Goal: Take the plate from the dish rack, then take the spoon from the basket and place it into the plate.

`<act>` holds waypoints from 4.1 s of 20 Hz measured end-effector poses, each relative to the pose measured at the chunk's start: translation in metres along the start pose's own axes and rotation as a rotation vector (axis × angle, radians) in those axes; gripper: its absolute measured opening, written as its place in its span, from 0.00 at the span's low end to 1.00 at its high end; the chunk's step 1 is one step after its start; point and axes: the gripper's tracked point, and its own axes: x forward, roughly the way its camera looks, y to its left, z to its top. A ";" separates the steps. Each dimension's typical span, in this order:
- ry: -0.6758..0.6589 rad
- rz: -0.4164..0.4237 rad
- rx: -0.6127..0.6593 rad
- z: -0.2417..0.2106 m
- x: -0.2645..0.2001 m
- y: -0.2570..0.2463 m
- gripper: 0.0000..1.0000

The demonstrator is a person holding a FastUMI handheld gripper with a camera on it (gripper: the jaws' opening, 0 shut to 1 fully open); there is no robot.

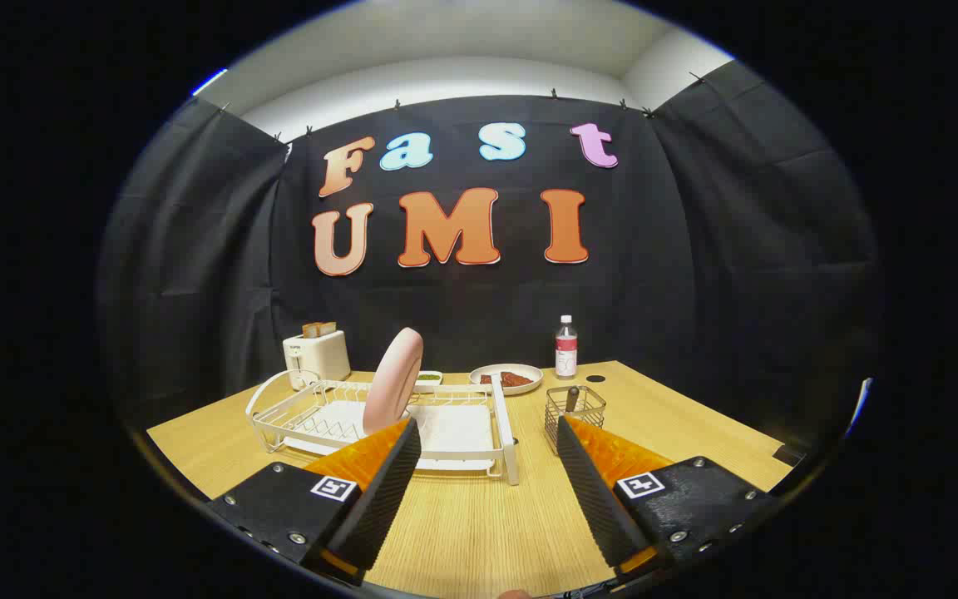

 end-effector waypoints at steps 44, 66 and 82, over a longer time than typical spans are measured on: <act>0.243 0.110 -0.028 0.046 0.213 0.107 0.98; 0.492 -0.060 0.027 -0.021 0.264 0.113 0.28; 0.362 -0.129 -0.044 0.031 0.245 0.104 0.28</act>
